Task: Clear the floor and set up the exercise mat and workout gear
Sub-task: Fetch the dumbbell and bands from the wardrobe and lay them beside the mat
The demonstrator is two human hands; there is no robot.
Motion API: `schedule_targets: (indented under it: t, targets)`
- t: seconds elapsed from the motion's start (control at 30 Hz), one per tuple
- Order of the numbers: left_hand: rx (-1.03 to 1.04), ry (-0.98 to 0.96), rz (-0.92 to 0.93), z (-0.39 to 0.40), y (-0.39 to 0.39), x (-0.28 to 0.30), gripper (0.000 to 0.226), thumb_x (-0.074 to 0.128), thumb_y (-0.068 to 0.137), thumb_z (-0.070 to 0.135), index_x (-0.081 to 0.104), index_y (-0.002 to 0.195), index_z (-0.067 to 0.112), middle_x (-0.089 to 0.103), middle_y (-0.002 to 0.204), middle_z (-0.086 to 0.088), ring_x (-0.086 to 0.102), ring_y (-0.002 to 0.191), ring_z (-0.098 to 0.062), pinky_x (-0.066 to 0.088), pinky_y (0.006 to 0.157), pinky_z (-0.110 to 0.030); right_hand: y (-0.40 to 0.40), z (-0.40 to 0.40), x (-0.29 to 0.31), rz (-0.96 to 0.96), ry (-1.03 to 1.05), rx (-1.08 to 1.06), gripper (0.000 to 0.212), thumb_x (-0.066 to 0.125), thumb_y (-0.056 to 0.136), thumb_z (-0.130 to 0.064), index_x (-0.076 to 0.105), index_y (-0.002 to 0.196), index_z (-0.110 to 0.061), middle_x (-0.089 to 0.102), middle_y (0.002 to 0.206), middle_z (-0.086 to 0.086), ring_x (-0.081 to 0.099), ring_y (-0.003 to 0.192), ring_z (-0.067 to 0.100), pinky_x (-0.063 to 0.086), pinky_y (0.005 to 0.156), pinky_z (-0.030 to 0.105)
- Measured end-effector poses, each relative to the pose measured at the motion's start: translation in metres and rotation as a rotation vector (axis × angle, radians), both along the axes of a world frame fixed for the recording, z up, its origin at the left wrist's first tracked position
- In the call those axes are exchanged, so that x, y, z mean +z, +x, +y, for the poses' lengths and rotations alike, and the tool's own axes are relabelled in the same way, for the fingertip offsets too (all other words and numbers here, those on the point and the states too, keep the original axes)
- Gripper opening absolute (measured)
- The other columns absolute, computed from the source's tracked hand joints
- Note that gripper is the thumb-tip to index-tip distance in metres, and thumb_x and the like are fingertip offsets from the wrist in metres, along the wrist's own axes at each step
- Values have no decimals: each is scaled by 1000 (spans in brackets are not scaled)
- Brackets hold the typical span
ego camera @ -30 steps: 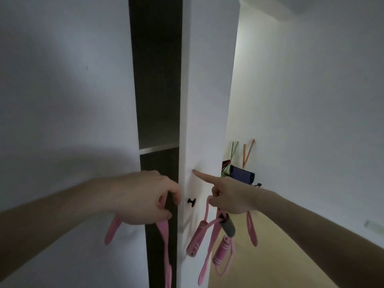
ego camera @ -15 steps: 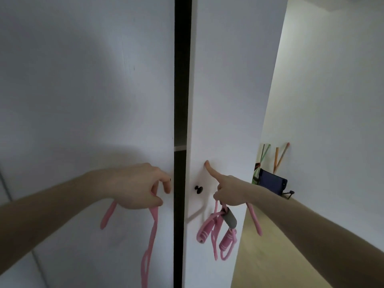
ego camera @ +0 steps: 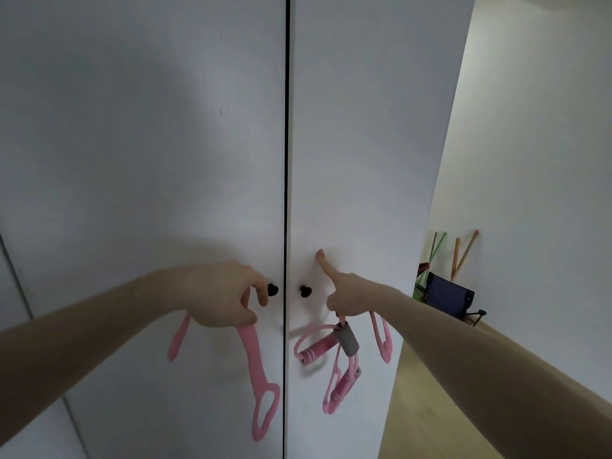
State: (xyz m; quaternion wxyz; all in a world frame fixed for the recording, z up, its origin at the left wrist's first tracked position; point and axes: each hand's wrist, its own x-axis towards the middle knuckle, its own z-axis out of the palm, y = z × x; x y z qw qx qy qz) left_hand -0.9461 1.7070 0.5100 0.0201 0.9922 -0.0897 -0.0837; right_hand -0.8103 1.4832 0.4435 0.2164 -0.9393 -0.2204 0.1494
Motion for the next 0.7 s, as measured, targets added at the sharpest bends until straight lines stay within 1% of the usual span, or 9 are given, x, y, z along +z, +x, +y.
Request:
schedule_targets:
  t: [0.07,0.1,0.2,0.3,0.37,0.43,0.5,0.6,0.7]
  targets:
    - [8,0,4,-1,2,0,28,66,88,41,62,116,40,64,94,17,61,97,-6,52,84,-26,5,5,-1,-4,0,-3,105,49,92,-11,-26,151,-55,65,81,7,60,71,22,52,71,31]
    - [12,2,5,-1,3,0,29,66,88,41,62,117,39,64,94,18,61,97,-6,52,84,-26,7,7,-2,-6,6,-5,104,48,92,-11,-26,150,-55,66,82,7,60,71,22,52,71,31]
    - [22,-1,13,-4,6,-1,29,65,89,42,62,118,38,64,95,17,62,96,-6,53,84,-27,11,11,-3,-9,30,-1,104,47,92,-11,-26,151,-54,66,83,7,59,69,21,51,67,28]
    - [18,-10,28,-10,9,-3,30,65,91,41,61,120,38,65,96,16,63,93,-6,53,80,-26,16,13,-6,-2,88,16,103,49,92,-10,-22,153,-54,65,82,8,60,67,20,52,65,27]
    - [6,-14,34,-19,15,-5,30,65,92,41,61,121,38,66,96,15,63,92,-5,50,75,-22,19,7,-9,-1,155,24,102,49,91,-8,-15,155,-55,63,76,6,58,64,20,52,63,29]
    - [-11,-27,32,-31,21,-9,28,64,92,41,60,120,39,66,95,16,62,90,-4,47,72,-21,19,-9,-12,-31,219,24,100,49,88,-6,-5,156,-56,56,68,4,53,59,18,49,57,26]
    - [-40,-33,32,-51,32,-14,26,64,92,43,60,117,42,65,94,17,61,89,-2,48,74,-22,20,-38,-15,-71,283,4,96,49,88,-6,5,157,-55,56,69,7,51,57,15,47,53,22]
    - [-96,-31,57,-89,55,-23,24,63,92,47,59,115,45,64,96,19,61,90,-2,52,82,-27,22,-96,-21,-107,395,-73,82,52,95,-10,20,159,-49,65,74,7,52,48,4,44,49,14]
    - [-169,-30,80,-134,81,-34,24,61,92,49,58,116,47,64,98,21,59,93,0,50,80,-24,17,-160,-30,-121,447,-166,69,56,98,-18,31,157,-44,65,69,-2,51,49,3,45,52,19]
